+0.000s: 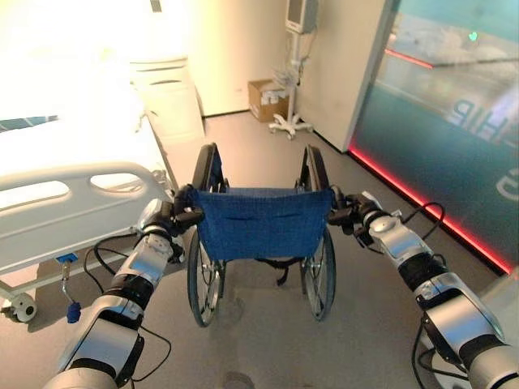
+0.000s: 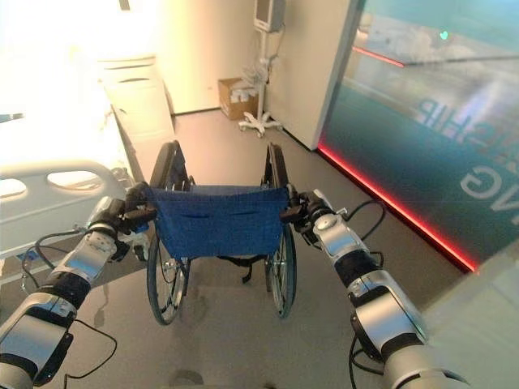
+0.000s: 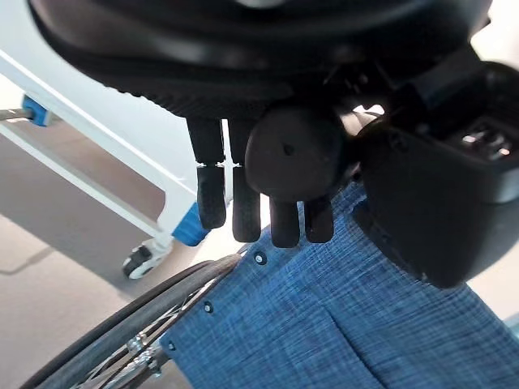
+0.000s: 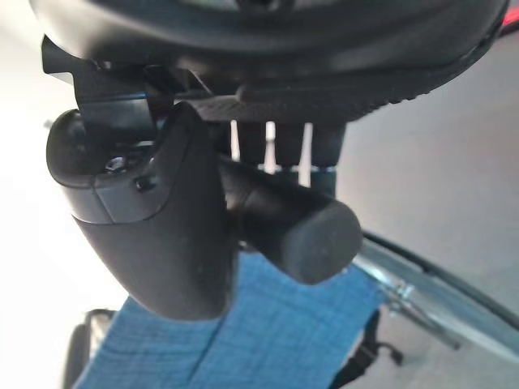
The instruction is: Push the wheelchair next to the bed
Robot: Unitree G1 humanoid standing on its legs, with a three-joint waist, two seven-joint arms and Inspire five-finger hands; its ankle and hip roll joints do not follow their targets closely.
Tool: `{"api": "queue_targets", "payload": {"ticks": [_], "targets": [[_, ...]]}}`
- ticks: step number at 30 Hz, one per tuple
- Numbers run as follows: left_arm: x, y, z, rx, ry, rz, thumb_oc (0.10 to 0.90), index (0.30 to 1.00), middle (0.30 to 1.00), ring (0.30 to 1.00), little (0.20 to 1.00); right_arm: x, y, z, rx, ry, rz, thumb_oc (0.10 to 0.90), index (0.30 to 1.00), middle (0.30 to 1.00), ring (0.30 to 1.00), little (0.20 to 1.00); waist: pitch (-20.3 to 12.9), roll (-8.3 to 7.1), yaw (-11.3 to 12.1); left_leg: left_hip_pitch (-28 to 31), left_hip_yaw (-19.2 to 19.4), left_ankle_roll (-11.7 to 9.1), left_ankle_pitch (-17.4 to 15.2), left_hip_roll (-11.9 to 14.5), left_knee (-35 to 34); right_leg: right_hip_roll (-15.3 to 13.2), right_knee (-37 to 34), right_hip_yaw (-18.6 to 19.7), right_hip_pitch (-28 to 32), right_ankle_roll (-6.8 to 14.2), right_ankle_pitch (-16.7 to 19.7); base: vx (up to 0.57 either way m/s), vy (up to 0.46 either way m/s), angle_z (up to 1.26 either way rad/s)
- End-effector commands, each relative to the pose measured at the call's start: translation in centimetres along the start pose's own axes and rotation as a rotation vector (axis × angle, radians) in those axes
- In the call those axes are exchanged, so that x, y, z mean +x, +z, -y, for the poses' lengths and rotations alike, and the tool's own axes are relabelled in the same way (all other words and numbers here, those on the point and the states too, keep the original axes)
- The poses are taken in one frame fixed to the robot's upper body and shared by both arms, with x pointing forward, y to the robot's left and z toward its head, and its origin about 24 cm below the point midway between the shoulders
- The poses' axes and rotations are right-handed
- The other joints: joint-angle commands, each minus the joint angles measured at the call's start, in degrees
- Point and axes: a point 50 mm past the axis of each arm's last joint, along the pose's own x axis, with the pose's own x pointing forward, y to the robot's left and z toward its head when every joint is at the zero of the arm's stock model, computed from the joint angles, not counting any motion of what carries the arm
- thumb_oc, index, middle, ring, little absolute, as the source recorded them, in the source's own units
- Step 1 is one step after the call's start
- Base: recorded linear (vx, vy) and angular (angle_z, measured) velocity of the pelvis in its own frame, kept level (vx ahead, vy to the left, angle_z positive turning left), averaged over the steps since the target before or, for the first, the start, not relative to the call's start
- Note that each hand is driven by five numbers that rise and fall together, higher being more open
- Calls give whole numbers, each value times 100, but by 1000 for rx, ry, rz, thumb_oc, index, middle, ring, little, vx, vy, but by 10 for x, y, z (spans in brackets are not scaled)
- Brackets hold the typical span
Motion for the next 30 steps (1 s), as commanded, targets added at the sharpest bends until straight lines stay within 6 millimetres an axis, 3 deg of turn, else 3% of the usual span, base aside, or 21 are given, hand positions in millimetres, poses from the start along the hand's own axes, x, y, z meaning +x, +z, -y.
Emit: {"api": "queue_targets", "payload": {"ticks": [1, 2, 4, 5, 6, 7, 9, 10, 11, 13, 14, 17, 19, 22, 23, 25, 29, 30], "targets": [[-12, 30, 56, -6, -189, 121, 400, 300, 300, 300, 300, -7, 19, 13, -278, 27, 88, 400, 300, 300, 300, 300, 367, 228, -254, -591, 327, -27, 1716, -222, -1688, 494, -921, -483, 875, 112, 782, 423, -137, 23], [-12, 29, 57, -7, -189, 120, 400, 300, 300, 300, 300, -6, 19, 13, -279, 27, 89, 400, 300, 300, 300, 300, 369, 236, -219, -601, 332, -32, 1750, -272, -1811, 505, -931, -460, 920, 115, 758, 501, -156, 21], [-15, 24, 55, -8, -186, 105, 400, 300, 300, 300, 300, -5, 27, 14, -290, 35, 93, 400, 300, 300, 300, 300, 255, 392, 86, -776, 360, -26, 2014, -476, -2782, 773, -847, -369, 1155, 84, 488, 521, -148, -5], [-15, 24, 55, -8, -186, 105, 400, 300, 300, 300, 300, -5, 27, 14, -290, 35, 93, 400, 300, 300, 300, 300, 260, 380, 89, -753, 369, -23, 2023, -489, -2810, 757, -831, -365, 1157, 89, 471, 411, -95, -45], [-15, 23, 54, -12, -185, 102, 400, 300, 300, 300, 300, -5, 30, 14, -298, 35, 93, 400, 300, 300, 300, 300, 217, 413, 158, -754, 380, 1, 2015, -532, -2954, 810, -726, -372, 1176, 81, 352, 536, -63, -41], [-15, 18, 50, -23, -173, 86, 400, 300, 300, 300, 300, -2, 32, 12, -296, 48, 88, 400, 300, 300, 300, 300, 88, 448, 216, -558, 698, 203, 1684, -500, -3089, 856, -371, -478, 1131, 98, 104, 706, -79, -38], [-14, 11, 48, -24, -177, 64, 400, 300, 300, 300, 300, -1, 24, 5, -284, 73, 74, 400, 300, 300, 300, 300, 10, 326, 228, -448, 635, 431, 1442, -616, -2796, 765, 216, -422, 1134, 298, 316, 522, -59, -47], [-16, 5, 48, -21, -183, 57, 400, 300, 300, 300, 300, 0, 10, -4, -277, 101, 60, 400, 300, 300, 300, 300, -103, 171, 301, -385, 500, 640, 1345, -700, -2751, 684, 725, -341, 1129, 564, 740, 423, -48, -53], [-17, 2, 48, -1, -190, 54, 400, 300, 300, 300, 300, 0, -2, -8, -277, 108, 46, 400, 300, 300, 300, 300, -169, 112, 304, -241, 524, 717, 1367, -677, -2890, 627, 1260, -334, 1055, 873, 1295, 516, -50, -47], [-18, -1, 52, 25, -200, 48, 400, 300, 300, 300, 300, -3, -20, -14, -268, 114, 33, 400, 300, 300, 300, 300, -229, 198, 207, 29, 330, 722, 1402, -563, -3051, 672, 2165, -161, 765, 1047, 1815, 477, -60, -19], [-16, 0, 54, 35, -203, 42, 400, 300, 300, 300, 300, -6, -22, -16, -269, 120, 29, 400, 300, 300, 300, 300, -232, 240, 75, 227, 234, 691, 1389, -521, -3108, 587, 2299, -132, 519, 1066, 1962, 474, -80, 0], [-10, 6, 56, 19, -209, 35, 400, 300, 300, 300, 300, -6, -11, -19, -282, 123, 25, 400, 300, 300, 300, 300, -188, 386, -201, 714, 35, 649, 1296, -403, -3259, -4, 2141, -429, -249, 919, 1776, 398, -102, 23], [-6, 19, 56, 14, -218, 50, 400, 300, 300, 300, 300, -4, -4, -17, -287, 103, 22, 400, 300, 300, 300, 300, -122, 503, -363, 1019, -190, 582, 1144, -272, -3288, -242, 1459, -427, -861, 762, 1854, 334, -282, -3], [-4, 32, 49, 0, -220, 91, 400, 300, 300, 300, 300, -4, 9, -5, -287, 58, 40, 400, 300, 300, 300, 300, 55, 414, -538, 1241, -561, 534, 768, -238, -3223, -643, 52, -220, -1170, 775, 2116, 351, -458, 45], [-4, 38, 47, -11, -217, 112, 400, 300, 300, 300, 300, -5, 16, 0, -292, 43, 58, 400, 300, 300, 300, 300, 110, 440, -623, 1331, -744, 516, 606, -171, -3174, -676, -732, -37, -1221, 768, 2111, 346, -411, 82], [-5, 42, 48, -32, -216, 135, 400, 300, 300, 300, 300, -6, 22, 7, -300, 11, 68, 400, 300, 300, 300, 300, 141, 463, -678, 1327, -1046, 513, 488, -130, -3085, -622, -1027, 337, -1216, 760, 2022, 341, -465, 104], [-10, 40, 58, -62, -213, 126, 400, 300, 300, 300, 300, -9, 34, 11, -297, 1, 95, 400, 300, 300, 300, 300, 127, 286, -608, 1150, -1141, 326, 407, 60, -2722, -497, -676, 300, -833, 804, 1677, 268, -454, 81], [-13, 36, 63, -72, -236, 113, 400, 300, 300, 300, 300, -9, 33, 11, -297, 18, 88, 400, 300, 300, 300, 300, 111, 228, -629, 1156, -1106, 244, 454, 233, -2615, -427, -554, 263, -746, 766, 1547, 386, -484, 36]]}}
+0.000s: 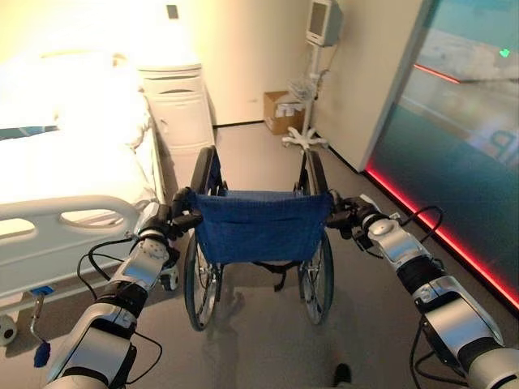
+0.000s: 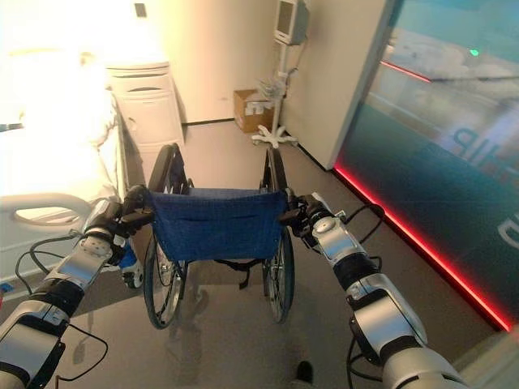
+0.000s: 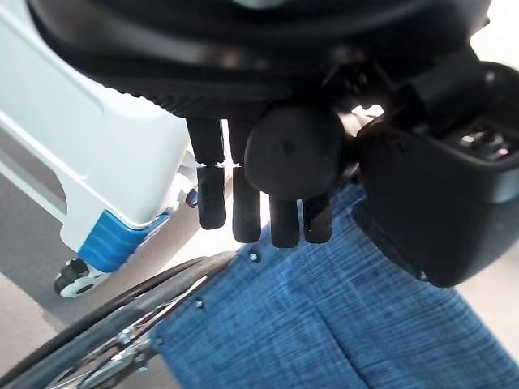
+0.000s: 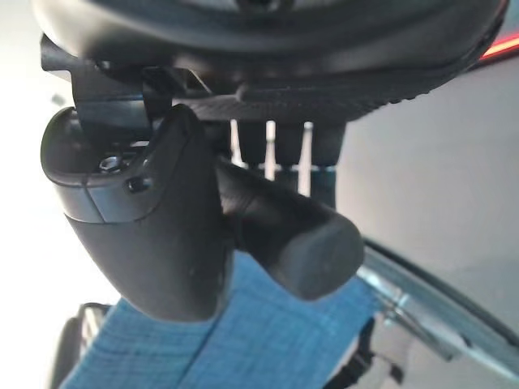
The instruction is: Push the wheelchair next to the bed
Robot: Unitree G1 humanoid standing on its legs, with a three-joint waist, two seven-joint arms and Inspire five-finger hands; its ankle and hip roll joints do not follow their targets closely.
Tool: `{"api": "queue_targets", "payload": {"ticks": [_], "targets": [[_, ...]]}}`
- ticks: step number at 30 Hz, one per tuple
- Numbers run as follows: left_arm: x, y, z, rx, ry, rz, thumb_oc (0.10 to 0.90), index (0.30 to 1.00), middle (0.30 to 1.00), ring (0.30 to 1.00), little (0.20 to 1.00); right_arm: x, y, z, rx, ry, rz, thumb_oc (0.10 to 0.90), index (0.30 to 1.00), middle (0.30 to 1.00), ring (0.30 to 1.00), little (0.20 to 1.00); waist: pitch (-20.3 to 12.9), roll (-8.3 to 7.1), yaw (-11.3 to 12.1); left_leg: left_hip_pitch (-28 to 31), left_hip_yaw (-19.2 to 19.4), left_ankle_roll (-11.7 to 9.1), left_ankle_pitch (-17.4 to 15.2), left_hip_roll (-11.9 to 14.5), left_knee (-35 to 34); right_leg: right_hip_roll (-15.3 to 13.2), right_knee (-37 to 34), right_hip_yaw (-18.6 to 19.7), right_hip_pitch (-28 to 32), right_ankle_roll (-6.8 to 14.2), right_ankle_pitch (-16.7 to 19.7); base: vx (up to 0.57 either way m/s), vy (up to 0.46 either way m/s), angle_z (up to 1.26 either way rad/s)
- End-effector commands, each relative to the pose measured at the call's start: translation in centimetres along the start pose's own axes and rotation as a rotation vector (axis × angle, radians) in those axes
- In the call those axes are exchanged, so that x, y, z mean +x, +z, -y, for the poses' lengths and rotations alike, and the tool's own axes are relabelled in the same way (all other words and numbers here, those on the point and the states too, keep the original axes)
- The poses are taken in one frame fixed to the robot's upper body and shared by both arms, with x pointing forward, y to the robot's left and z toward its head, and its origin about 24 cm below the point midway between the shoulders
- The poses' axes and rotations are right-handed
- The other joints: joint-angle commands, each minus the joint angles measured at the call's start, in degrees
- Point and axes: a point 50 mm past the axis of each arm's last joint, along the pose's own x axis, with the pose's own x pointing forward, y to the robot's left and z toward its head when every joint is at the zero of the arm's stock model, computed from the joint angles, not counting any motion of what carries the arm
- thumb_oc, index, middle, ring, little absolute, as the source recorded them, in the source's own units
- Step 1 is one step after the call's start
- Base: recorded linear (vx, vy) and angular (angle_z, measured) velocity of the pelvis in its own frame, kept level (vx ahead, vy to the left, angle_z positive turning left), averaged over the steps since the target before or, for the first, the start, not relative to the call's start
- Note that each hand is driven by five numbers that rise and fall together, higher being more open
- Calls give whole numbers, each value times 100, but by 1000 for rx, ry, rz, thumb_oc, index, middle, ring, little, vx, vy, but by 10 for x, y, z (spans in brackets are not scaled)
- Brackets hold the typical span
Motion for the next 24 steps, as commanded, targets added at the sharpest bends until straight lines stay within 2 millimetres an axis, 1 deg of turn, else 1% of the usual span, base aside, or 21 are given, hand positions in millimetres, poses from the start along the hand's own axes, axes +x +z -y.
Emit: {"api": "queue_targets", "payload": {"ticks": [1, 3, 4, 5, 6, 7, 8, 9, 10, 11, 12, 13, 14, 16, 17, 18, 20, 21, 22, 23, 24], "targets": [[-17, 20, 80, -21, -276, 75, 400, 300, 300, 300, 300, -10, 21, 21, -295, 8, 100, 400, 300, 300, 300, 300, 461, 401, -358, -628, -733, -168, 807, 689, 86, 417, -578, -184, 727, 48, 199, 375, -436, 16], [-19, 17, 83, -31, -291, 76, 400, 300, 300, 300, 300, -11, 4, 27, -283, 10, 73, 400, 300, 300, 300, 300, 464, 346, -447, -706, -411, -289, 1138, 941, 317, 440, -692, -430, 954, -31, 162, 285, -353, 44], [-19, 23, 85, -28, -300, 93, 400, 300, 300, 300, 300, -12, -5, 34, -277, 1, 59, 400, 300, 300, 300, 300, 459, 296, -558, -730, -103, -298, 1276, 1090, 478, 484, -752, -544, 1073, -97, 113, 224, -360, 77], [-18, 29, 88, -25, -309, 106, 400, 300, 300, 300, 300, -11, -10, 36, -265, -8, 47, 400, 300, 300, 300, 300, 456, 280, -625, -769, 68, -321, 1372, 1161, 602, 524, -786, -626, 1145, -144, 74, 223, -390, 85], [-18, 35, 92, -26, -322, 115, 400, 300, 300, 300, 300, -11, -14, 37, -263, -19, 37, 400, 300, 300, 300, 300, 453, 260, -701, -817, 293, -357, 1449, 1236, 755, 556, -818, -777, 1227, -203, 25, 162, -276, 80], [-18, 37, 94, -23, -326, 118, 400, 300, 300, 300, 300, -11, -15, 38, -261, -22, 33, 400, 300, 300, 300, 300, 450, 254, -723, -811, 368, -367, 1457, 1256, 786, 563, -821, -820, 1245, -220, 9, 202, -277, 65], [-18, 43, 98, -17, -339, 131, 400, 300, 300, 300, 300, -9, -17, 39, -261, -29, 21, 400, 300, 300, 300, 300, 429, 252, -794, -765, 538, -395, 1473, 1298, 881, 592, -814, -905, 1285, -270, -45, 187, -204, 40], [-17, 44, 100, -17, -346, 136, 400, 300, 300, 300, 300, -8, -19, 40, -262, -32, 17, 400, 300, 300, 300, 300, 408, 261, -830, -732, 602, -409, 1494, 1297, 958, 624, -800, -952, 1307, -308, -93, 213, -218, 40], [-17, 45, 100, -18, -345, 136, 400, 300, 300, 300, 300, -7, -20, 39, -265, -33, 16, 400, 300, 300, 300, 300, 394, 266, -823, -729, 556, -396, 1459, 1209, 1002, 650, -786, -978, 1327, -330, -131, 214, -193, 26], [-17, 46, 100, -21, -343, 133, 400, 300, 300, 300, 300, -7, -19, 38, -271, -26, 13, 400, 300, 300, 300, 300, 402, 282, -745, -763, 337, -312, 1264, 880, 1083, 706, -764, -948, 1384, -338, -181, 249, -199, 19], [-17, 46, 99, -27, -340, 132, 400, 300, 300, 300, 300, -6, -17, 37, -280, -20, 12, 400, 300, 300, 300, 300, 393, 313, -639, -894, 98, -212, 1114, 413, 1069, 813, -754, -867, 1420, -351, -215, 313, -224, 13], [-18, 47, 98, -36, -342, 136, 400, 300, 300, 300, 300, -5, -16, 35, -286, -17, 14, 400, 300, 300, 300, 300, 438, 381, -541, -1101, 242, -246, 1219, 232, 967, 966, -799, -876, 1581, -382, -279, 308, -200, 21], [-19, 47, 98, -38, -348, 145, 400, 300, 300, 300, 300, -5, -16, 34, -286, -23, 12, 400, 300, 300, 300, 300, 502, 405, -445, -1343, 428, -289, 1331, 159, 917, 1031, -880, -917, 1763, -393, -320, 287, -169, 19], [-22, 46, 100, -38, -356, 155, 400, 300, 300, 300, 300, -4, -16, 30, -296, -27, 15, 400, 300, 300, 300, 300, 590, 450, -236, -1863, 524, -304, 1529, -87, 690, 1145, -1042, -865, 2043, -395, -370, 293, -133, -11], [-23, 44, 101, -40, -355, 155, 400, 300, 300, 300, 300, -4, -15, 29, -303, -27, 21, 400, 300, 300, 300, 300, 618, 490, -135, -2102, 499, -314, 1679, -151, 532, 1218, -1107, -810, 2133, -402, -375, 402, -140, -110], [-24, 41, 100, -40, -351, 152, 400, 300, 300, 300, 300, -3, -10, 29, -311, -25, 26, 400, 300, 300, 300, 300, 658, 524, 11, -2302, 471, -336, 1915, -188, 189, 1294, -1200, -725, 2265, -410, -381, 423, -126, -130], [-24, 39, 95, -50, -339, 152, 400, 300, 300, 300, 300, -4, 0, 31, -326, -28, 42, 400, 300, 300, 300, 300, 690, 595, 169, -2499, 505, -347, 2159, -236, -200, 1404, -1173, -663, 2325, -439, -443, 417, -78, -74], [-24, 39, 92, -56, -335, 151, 400, 300, 300, 300, 300, -4, 3, 33, -332, -28, 48, 400, 300, 300, 300, 300, 688, 617, 205, -2515, 585, -328, 2170, -237, -256, 1428, -1099, -677, 2334, -452, -526, 367, -17, 1], [-23, 39, 89, -60, -333, 151, 400, 300, 300, 300, 300, -4, 6, 34, -339, -27, 54, 400, 300, 300, 300, 300, 671, 636, 218, -2479, 742, -278, 2092, -215, -254, 1438, -983, -723, 2334, -460, -638, 387, 25, 4], [-22, 37, 88, -67, -326, 141, 400, 300, 300, 300, 300, -3, 8, 32, -347, -19, 64, 400, 300, 300, 300, 300, 621, 638, 208, -2317, 946, -159, 1870, -174, -322, 1440, -835, -778, 2326, -458, -769, 373, 45, -5], [-22, 35, 89, -73, -324, 130, 400, 300, 300, 300, 300, -2, 7, 31, -341, -14, 65, 400, 300, 300, 300, 300, 594, 632, 213, -2227, 988, -97, 1782, -180, -345, 1433, -743, -769, 2330, -437, -803, 426, 54, -10]]}}
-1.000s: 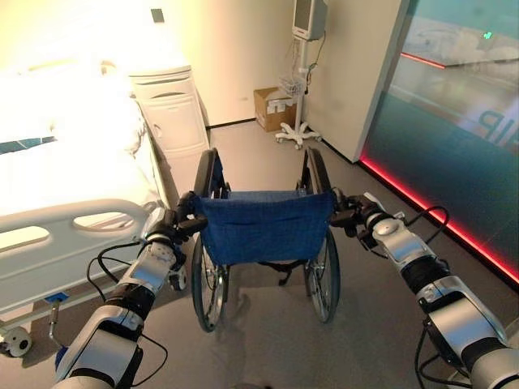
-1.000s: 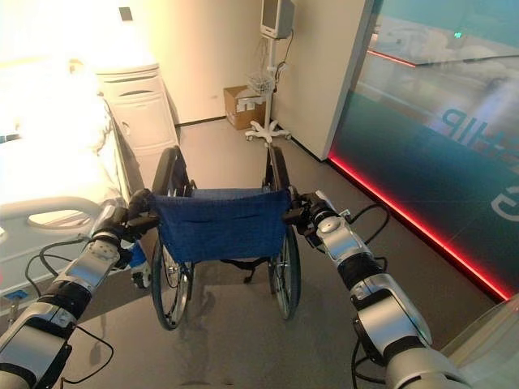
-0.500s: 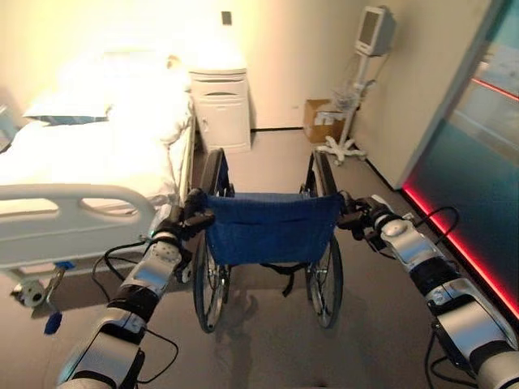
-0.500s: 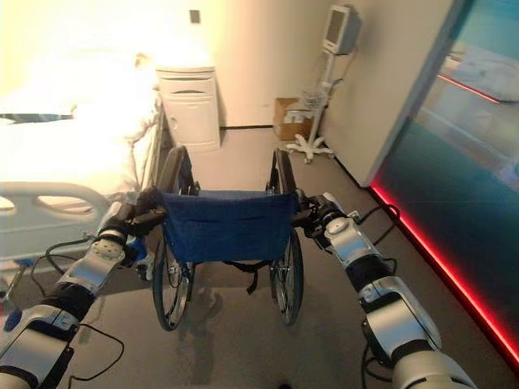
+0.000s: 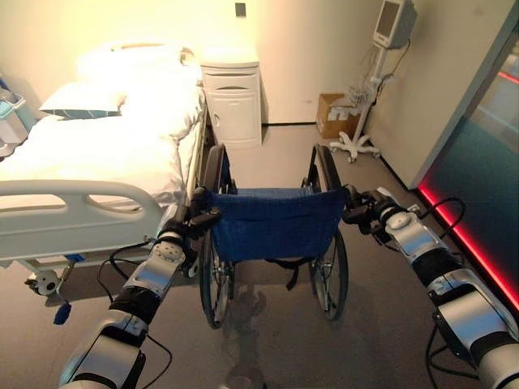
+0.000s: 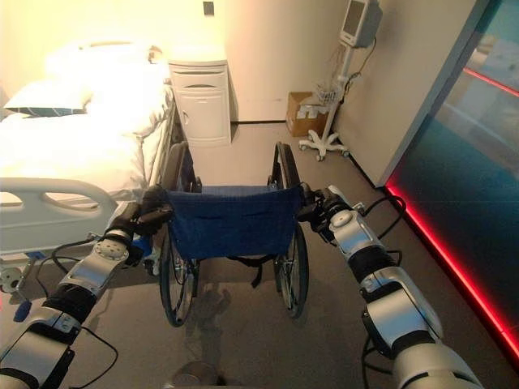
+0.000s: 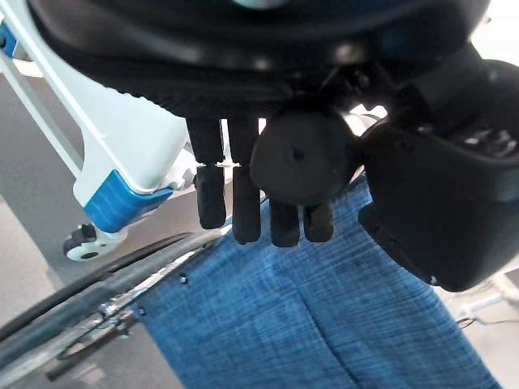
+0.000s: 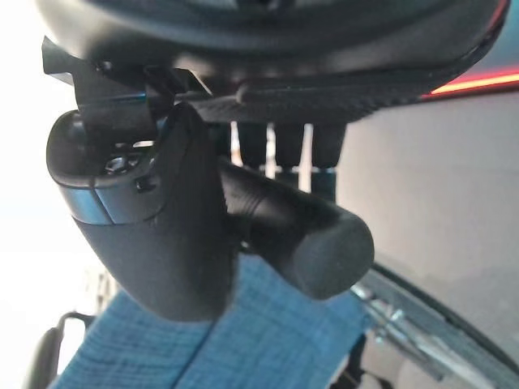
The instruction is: Push the wheelchair next to the bed
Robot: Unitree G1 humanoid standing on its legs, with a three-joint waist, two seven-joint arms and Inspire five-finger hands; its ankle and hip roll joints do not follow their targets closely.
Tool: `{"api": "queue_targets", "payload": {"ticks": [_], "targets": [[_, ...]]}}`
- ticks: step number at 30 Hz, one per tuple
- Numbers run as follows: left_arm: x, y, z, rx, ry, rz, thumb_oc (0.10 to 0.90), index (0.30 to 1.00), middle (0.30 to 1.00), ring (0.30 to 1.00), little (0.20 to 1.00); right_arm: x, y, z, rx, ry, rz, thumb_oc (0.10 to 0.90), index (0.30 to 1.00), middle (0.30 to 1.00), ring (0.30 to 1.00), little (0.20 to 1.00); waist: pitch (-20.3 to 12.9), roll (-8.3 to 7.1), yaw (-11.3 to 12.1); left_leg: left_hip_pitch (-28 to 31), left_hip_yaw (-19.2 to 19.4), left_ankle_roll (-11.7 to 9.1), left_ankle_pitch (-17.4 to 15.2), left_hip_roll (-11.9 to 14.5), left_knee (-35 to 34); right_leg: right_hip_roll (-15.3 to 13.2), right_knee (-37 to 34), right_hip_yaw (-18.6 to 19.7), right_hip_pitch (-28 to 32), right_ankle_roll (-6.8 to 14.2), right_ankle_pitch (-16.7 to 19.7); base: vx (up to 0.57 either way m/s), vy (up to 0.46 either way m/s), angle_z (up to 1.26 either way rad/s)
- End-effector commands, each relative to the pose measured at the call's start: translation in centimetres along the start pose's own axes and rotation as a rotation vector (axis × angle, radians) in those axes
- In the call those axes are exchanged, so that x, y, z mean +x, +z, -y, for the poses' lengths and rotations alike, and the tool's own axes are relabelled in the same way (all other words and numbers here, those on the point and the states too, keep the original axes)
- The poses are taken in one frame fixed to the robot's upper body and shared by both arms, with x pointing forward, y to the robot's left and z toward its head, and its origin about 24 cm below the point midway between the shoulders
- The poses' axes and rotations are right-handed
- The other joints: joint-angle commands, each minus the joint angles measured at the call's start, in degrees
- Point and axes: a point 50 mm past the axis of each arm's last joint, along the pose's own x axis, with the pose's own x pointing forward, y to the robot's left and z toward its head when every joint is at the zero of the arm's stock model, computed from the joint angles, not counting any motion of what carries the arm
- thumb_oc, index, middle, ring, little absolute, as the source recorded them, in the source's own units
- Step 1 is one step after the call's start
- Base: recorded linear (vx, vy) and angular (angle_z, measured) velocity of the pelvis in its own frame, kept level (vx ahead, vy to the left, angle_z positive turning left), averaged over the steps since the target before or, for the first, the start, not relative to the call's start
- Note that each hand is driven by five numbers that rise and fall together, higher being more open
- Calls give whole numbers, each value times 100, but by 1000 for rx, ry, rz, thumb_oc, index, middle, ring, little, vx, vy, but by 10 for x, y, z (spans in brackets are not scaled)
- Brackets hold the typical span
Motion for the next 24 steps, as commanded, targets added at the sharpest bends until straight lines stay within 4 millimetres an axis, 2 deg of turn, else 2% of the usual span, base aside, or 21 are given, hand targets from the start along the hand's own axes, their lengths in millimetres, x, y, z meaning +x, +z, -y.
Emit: {"api": "queue_targets", "payload": {"ticks": [1, 2, 3, 4, 5, 6, 7, 9, 10, 11, 13, 14, 15, 18, 19, 21, 22, 23, 24], "targets": [[-6, 3, 63, 34, -232, 38, 400, 300, 300, 300, 300, -1, 6, -17, -244, 104, 58, 400, 300, 300, 300, 300, 209, 206, -402, -188, 272, 457, 1763, -183, -1280, 289, -425, -739, 1004, 261, 799, 445, 41, -9], [-7, -3, 63, 51, -234, 24, 400, 300, 300, 300, 300, 0, -1, -26, -255, 134, 64, 400, 300, 300, 300, 300, 107, 97, -354, -137, 327, 675, 1576, -203, -1154, 149, 134, -808, 1041, 447, 952, 414, 28, -13], [-7, -5, 63, 57, -237, 20, 400, 300, 300, 300, 300, 0, -3, -28, -256, 138, 66, 400, 300, 300, 300, 300, 80, 72, -343, -111, 333, 715, 1549, -201, -1157, 122, 213, -819, 1040, 487, 983, 426, 45, -34], [-8, -9, 63, 68, -237, 11, 400, 300, 300, 300, 300, -1, -15, -34, -250, 151, 72, 400, 300, 300, 300, 300, -6, 5, -329, 51, 259, 852, 1536, -265, -1320, 28, 904, -766, 986, 759, 1432, 402, 66, -45], [-8, -10, 67, 78, -243, 10, 400, 300, 300, 300, 300, -3, -25, -37, -243, 153, 70, 400, 300, 300, 300, 300, -38, 27, -416, 253, 153, 890, 1530, -279, -1435, 78, 1696, -622, 715, 943, 1851, 419, 68, -41], [-9, -11, 69, 80, -245, 10, 400, 300, 300, 300, 300, -3, -29, -38, -240, 155, 69, 400, 300, 300, 300, 300, -56, 75, -461, 329, 80, 883, 1523, -248, -1457, 152, 1942, -531, 534, 993, 2058, 419, 31, -9], [-9, -9, 73, 83, -249, 12, 400, 300, 300, 300, 300, -5, -34, -38, -232, 164, 66, 400, 300, 300, 300, 300, -55, 156, -584, 530, -85, 890, 1462, -200, -1488, 104, 2442, -466, 84, 1031, 2275, 355, 1, 25], [-6, -2, 77, 81, -256, 12, 400, 300, 300, 300, 300, -5, -36, -39, -231, 169, 60, 400, 300, 300, 300, 300, 9, 311, -778, 918, -324, 891, 1380, -89, -1599, -303, 2727, -634, -753, 975, 2264, 397, -67, 34], [-4, 6, 79, 85, -261, 16, 400, 300, 300, 300, 300, -4, -33, -38, -226, 169, 56, 400, 300, 300, 300, 300, 48, 408, -873, 1114, -561, 893, 1321, -33, -1639, -522, 2555, -604, -1214, 884, 2312, 348, -161, 27], [-3, 8, 79, 89, -264, 18, 400, 300, 300, 300, 300, -3, -33, -38, -221, 168, 54, 400, 300, 300, 300, 300, 63, 423, -891, 1147, -649, 889, 1289, -22, -1622, -582, 2424, -569, -1312, 856, 2343, 337, -276, 49], [-2, 15, 80, 102, -273, 31, 400, 300, 300, 300, 300, 0, -31, -36, -202, 154, 49, 400, 300, 300, 300, 300, 149, 405, -927, 1170, -946, 882, 1144, -31, -1486, -714, 1974, -415, -1475, 811, 2386, 339, -362, 61], [0, 21, 75, 108, -276, 41, 400, 300, 300, 300, 300, 0, -27, -33, -191, 145, 54, 400, 300, 300, 300, 300, 243, 341, -999, 1217, -1224, 894, 970, -38, -1351, -843, 1368, -158, -1714, 848, 2640, 454, -477, 72], [0, 22, 73, 108, -275, 46, 400, 300, 300, 300, 300, 0, -24, -30, -190, 138, 59, 400, 300, 300, 300, 300, 292, 302, -1045, 1270, -1336, 889, 871, -42, -1301, -884, 1029, -35, -1837, 866, 2718, 507, -513, 72], [0, 24, 69, 96, -268, 64, 400, 300, 300, 300, 300, -1, -19, -24, -198, 125, 64, 400, 300, 300, 300, 300, 383, 243, -1123, 1454, -1582, 817, 618, 27, -1238, -950, -157, 104, -1835, 854, 2543, 400, -385, 39], [0, 27, 68, 90, -268, 79, 400, 300, 300, 300, 300, -2, -15, -19, -193, 115, 56, 400, 300, 300, 300, 300, 412, 229, -1150, 1527, -1675, 758, 525, 106, -1205, -885, -623, 149, -1678, 848, 2419, 332, -373, 21], [0, 28, 68, 92, -264, 89, 400, 300, 300, 300, 300, -2, -11, -17, -196, 107, 53, 400, 300, 300, 300, 300, 415, 181, -1163, 1549, -1731, 709, 475, 161, -1169, -832, -766, 185, -1531, 841, 2357, 318, -443, 35], [-2, 25, 73, 77, -262, 88, 400, 300, 300, 300, 300, -2, -11, -16, -174, 101, 44, 400, 300, 300, 300, 300, 326, 22, -1151, 1430, -1688, 601, 461, 267, -1034, -732, -783, 153, -1132, 852, 2152, 312, -487, 39], [-2, 23, 74, 73, -268, 82, 400, 300, 300, 300, 300, -2, -11, -16, -168, 105, 39, 400, 300, 300, 300, 300, 301, -8, -1161, 1435, -1698, 565, 457, 311, -994, -705, -725, 163, -1071, 843, 2108, 436, -579, 48], [-3, 20, 78, 62, -283, 69, 400, 300, 300, 300, 300, -3, -11, -17, -177, 128, 37, 400, 300, 300, 300, 300, 216, -90, -1224, 1496, -1624, 461, 495, 505, -941, -649, -525, 146, -980, 798, 1988, 360, -361, 69]]}}
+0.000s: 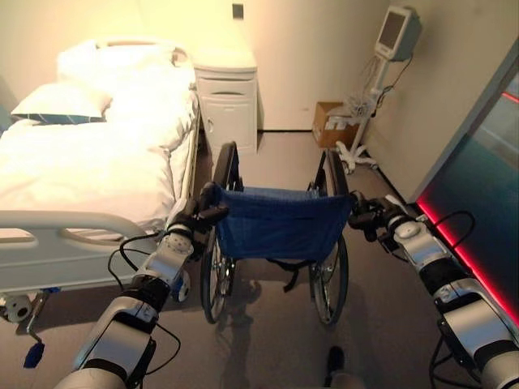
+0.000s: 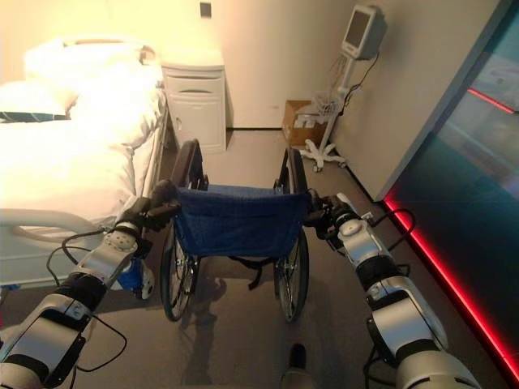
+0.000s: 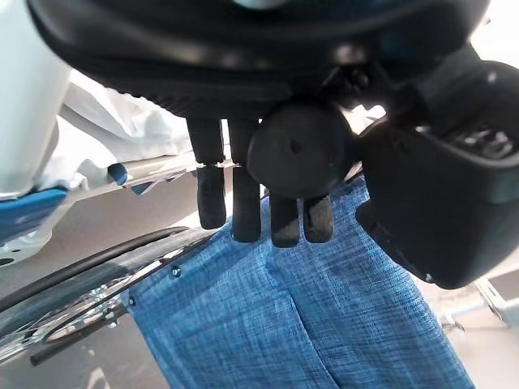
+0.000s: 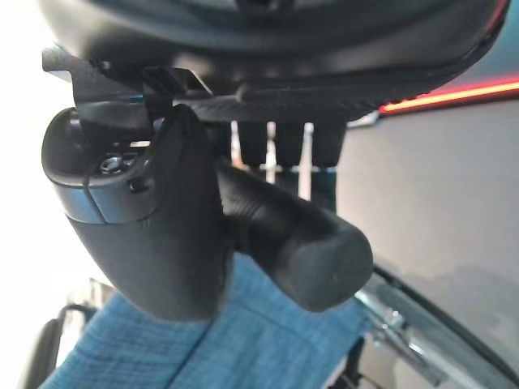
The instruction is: Push the wheelchair next to the bed
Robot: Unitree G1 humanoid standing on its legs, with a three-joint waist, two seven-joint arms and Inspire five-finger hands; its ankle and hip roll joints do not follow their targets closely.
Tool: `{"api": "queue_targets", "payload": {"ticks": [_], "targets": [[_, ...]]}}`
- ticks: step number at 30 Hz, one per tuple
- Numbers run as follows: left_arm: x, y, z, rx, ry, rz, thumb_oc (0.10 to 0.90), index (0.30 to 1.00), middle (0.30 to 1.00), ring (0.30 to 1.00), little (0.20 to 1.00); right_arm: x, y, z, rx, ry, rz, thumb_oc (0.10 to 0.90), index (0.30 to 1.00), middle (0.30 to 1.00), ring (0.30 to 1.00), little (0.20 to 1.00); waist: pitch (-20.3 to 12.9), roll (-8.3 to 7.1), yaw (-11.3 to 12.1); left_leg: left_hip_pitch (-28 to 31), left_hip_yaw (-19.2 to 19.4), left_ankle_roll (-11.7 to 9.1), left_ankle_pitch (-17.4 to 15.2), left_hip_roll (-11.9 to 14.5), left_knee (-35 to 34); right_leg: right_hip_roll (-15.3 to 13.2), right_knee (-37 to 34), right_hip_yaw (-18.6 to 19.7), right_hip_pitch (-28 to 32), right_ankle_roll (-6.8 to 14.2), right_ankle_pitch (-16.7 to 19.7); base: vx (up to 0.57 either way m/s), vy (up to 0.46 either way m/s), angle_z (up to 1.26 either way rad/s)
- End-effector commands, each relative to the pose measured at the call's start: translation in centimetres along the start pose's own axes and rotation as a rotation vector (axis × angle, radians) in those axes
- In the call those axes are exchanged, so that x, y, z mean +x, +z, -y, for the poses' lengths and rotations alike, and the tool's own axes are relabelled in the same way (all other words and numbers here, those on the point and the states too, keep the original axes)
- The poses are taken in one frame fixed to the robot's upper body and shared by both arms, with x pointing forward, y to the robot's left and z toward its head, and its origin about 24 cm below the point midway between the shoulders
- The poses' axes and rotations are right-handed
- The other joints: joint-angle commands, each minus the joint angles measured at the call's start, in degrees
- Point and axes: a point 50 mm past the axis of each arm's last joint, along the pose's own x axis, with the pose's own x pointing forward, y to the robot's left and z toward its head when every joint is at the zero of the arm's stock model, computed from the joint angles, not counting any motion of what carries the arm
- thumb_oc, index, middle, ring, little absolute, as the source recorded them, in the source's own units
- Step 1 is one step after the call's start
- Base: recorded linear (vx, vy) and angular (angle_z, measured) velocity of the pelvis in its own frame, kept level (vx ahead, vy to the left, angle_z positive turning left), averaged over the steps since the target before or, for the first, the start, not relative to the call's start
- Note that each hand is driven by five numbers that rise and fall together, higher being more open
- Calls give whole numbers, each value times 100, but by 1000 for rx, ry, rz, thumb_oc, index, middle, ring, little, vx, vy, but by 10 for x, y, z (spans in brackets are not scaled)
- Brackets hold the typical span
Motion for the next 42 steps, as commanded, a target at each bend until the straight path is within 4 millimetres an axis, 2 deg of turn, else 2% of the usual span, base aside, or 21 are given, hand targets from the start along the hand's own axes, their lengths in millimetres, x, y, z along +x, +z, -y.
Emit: {"api": "queue_targets", "payload": {"ticks": [1, 2, 3, 5, 11, 12, 13, 14, 16, 17, 22, 24, 25, 27, 30, 32, 34, 36, 38, 40, 42], "targets": [[-12, -3, 72, 69, -260, 25, 400, 300, 300, 300, 300, -4, 16, -14, -236, 122, 73, 400, 300, 300, 300, 300, 178, -128, -277, -96, -1471, -681, 306, 607, 155, 238, -949, 32, 651, -241, 1088, 387, -368, 69], [-12, -5, 72, 67, -257, 18, 400, 300, 300, 300, 300, -4, 14, -13, -234, 126, 67, 400, 300, 300, 300, 300, 147, -130, -306, -30, -1363, -757, 410, 731, 156, 252, -984, -84, 713, -279, 1080, 321, -317, 52], [-14, -7, 76, 49, -264, 9, 400, 300, 300, 300, 300, -5, 4, -9, -237, 130, 49, 400, 300, 300, 300, 300, 87, -138, -375, -63, -1090, -917, 831, 1001, 301, 290, -1154, -275, 916, -358, 1071, 280, -324, 18], [-14, -3, 81, 50, -280, 15, 400, 300, 300, 300, 300, -5, -9, -2, -232, 111, 40, 400, 300, 300, 300, 300, 45, -215, -464, -321, -665, -986, 1193, 1240, 819, 341, -1444, -481, 1191, -478, 1053, 319, -453, 37], [-13, -2, 89, 22, -302, -4, 400, 300, 300, 300, 300, -4, -15, 2, -235, 88, 12, 400, 300, 300, 300, 300, -9, -243, -513, -537, -460, -995, 1429, 1236, 1345, 540, -1375, -712, 1393, -738, 759, 235, -272, 41], [-12, -5, 86, 3, -308, -23, 400, 300, 300, 300, 300, -2, -11, -1, -239, 95, -3, 400, 300, 300, 300, 300, 16, -239, -382, -658, -679, -886, 1273, 883, 1298, 628, -1357, -648, 1531, -759, 668, 216, -135, 7], [-13, -5, 86, 0, -308, -27, 400, 300, 300, 300, 300, -2, -10, -2, -242, 96, -4, 400, 300, 300, 300, 300, 32, -225, -356, -666, -702, -870, 1233, 822, 1268, 650, -1348, -639, 1570, -760, 640, 387, -183, 18], [-13, -8, 85, -9, -314, -36, 400, 300, 300, 300, 300, -1, -7, -8, -249, 95, -6, 400, 300, 300, 300, 300, 68, -147, -224, -814, -743, -845, 1211, 565, 978, 774, -1303, -616, 1735, -788, 499, 269, -74, 11], [-13, -10, 85, -14, -316, -39, 400, 300, 300, 300, 300, -1, -5, -10, -256, 92, -2, 400, 300, 300, 300, 300, 121, -118, -157, -924, -740, -854, 1246, 459, 853, 818, -1306, -589, 1865, -794, 429, 300, -51, -2], [-16, -13, 88, -12, -320, -40, 400, 300, 300, 300, 300, -1, -1, -15, -267, 85, 4, 400, 300, 300, 300, 300, 151, 0, -2, -1313, -694, -872, 1349, 155, 420, 974, -1307, -540, 2070, -813, 290, 383, -40, -3], [-18, -21, 86, -22, -320, -48, 400, 300, 300, 300, 300, -2, 4, -18, -289, 86, 26, 400, 300, 300, 300, 300, 168, 173, 336, -1751, -333, -899, 1799, -161, -418, 1226, -1356, -442, 2583, -817, 43, 368, -9, -33], [-17, -18, 84, -42, -313, -47, 400, 300, 300, 300, 300, -1, 13, -16, -301, 79, 54, 400, 300, 300, 300, 300, 91, 191, 393, -1710, 102, -760, 1555, -125, -354, 1185, -1203, -633, 2602, -803, -141, 376, 104, -91], [-17, -20, 83, -51, -313, -56, 400, 300, 300, 300, 300, 0, 14, -18, -302, 91, 58, 400, 300, 300, 300, 300, 48, 159, 388, -1669, 126, -687, 1429, -149, -279, 1139, -1083, -652, 2568, -735, -98, 302, 119, -86], [-17, -25, 82, -68, -312, -64, 400, 300, 300, 300, 300, 0, 10, -27, -334, 117, 76, 400, 300, 300, 300, 300, -45, 41, 394, -1472, 7, -432, 1264, -254, -325, 977, -624, -584, 2434, -465, 243, 321, 119, -73], [-18, -27, 86, -50, -310, -62, 400, 300, 300, 300, 300, -1, 2, -29, -326, 124, 103, 400, 300, 300, 300, 300, -164, -33, 347, -1194, -233, -277, 1273, -333, -574, 881, 248, -391, 2299, -174, 694, 319, 76, -43], [-18, -26, 88, -25, -307, -54, 400, 300, 300, 300, 300, -2, -2, -28, -314, 116, 117, 400, 300, 300, 300, 300, -242, -18, 295, -1125, -446, -231, 1237, -374, -585, 860, 823, -190, 1953, -48, 1170, 288, 24, -11], [-18, -25, 90, -26, -309, -50, 400, 300, 300, 300, 300, -3, -2, -27, -326, 114, 135, 400, 300, 300, 300, 300, -240, 48, 190, -952, -672, -211, 1159, -359, -610, 666, 970, -213, 1490, -59, 1344, 263, -5, 10], [-17, -19, 93, -29, -310, -36, 400, 300, 300, 300, 300, -2, 1, -26, -335, 105, 147, 400, 300, 300, 300, 300, -120, 221, 30, -594, -942, -238, 1034, -209, -623, 417, 652, -231, 715, -206, 1343, 344, -128, 37], [-16, -15, 92, -27, -308, -28, 400, 300, 300, 300, 300, -2, 1, -24, -336, 98, 149, 400, 300, 300, 300, 300, -25, 216, -39, -455, -1054, -230, 885, -197, -586, 260, 369, -209, 569, -218, 1430, 304, -210, 44], [-14, -7, 88, -15, -307, -4, 400, 300, 300, 300, 300, -2, 4, -20, -335, 79, 158, 400, 300, 300, 300, 300, 104, 120, -165, -288, -1285, -232, 467, -193, -437, 0, -827, 58, 212, -129, 1749, 397, -351, 59], [-13, -4, 86, -13, -309, 7, 400, 300, 300, 300, 300, -3, 11, -14, -331, 64, 164, 400, 300, 300, 300, 300, 158, 146, -197, -227, -1416, -277, 334, -102, -355, 8, -1419, 104, 152, -119, 1622, 321, -290, 56]]}}
